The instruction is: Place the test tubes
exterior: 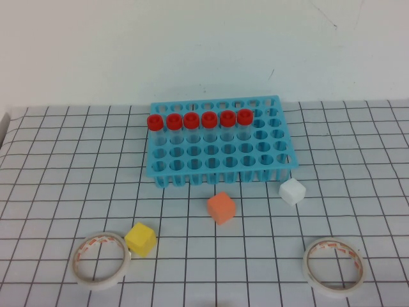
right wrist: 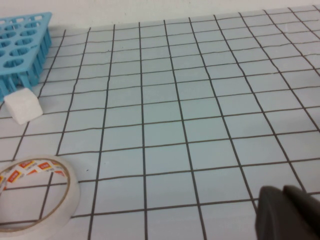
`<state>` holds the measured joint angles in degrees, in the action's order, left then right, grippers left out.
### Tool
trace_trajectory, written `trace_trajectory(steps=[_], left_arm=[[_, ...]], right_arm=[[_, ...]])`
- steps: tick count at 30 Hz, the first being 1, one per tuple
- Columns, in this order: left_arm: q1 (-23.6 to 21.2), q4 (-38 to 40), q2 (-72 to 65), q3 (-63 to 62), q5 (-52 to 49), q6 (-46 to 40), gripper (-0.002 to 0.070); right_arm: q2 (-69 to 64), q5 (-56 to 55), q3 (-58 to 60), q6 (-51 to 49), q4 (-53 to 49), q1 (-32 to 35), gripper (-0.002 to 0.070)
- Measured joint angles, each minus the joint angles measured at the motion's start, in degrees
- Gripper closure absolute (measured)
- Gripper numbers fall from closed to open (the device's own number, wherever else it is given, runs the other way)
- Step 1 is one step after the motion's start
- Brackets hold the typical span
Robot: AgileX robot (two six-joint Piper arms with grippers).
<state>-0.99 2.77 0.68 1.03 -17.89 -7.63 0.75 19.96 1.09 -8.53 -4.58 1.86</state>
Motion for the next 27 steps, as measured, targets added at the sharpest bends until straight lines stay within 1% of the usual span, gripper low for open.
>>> trace_trajectory(steps=[27], left_arm=[[0.0, 0.42, 0.0, -0.08, -0.09, 0.67, 0.0677]], right_arm=[[0.0, 0.0, 0.0, 0.0, 0.0, 0.0, 0.0678]])
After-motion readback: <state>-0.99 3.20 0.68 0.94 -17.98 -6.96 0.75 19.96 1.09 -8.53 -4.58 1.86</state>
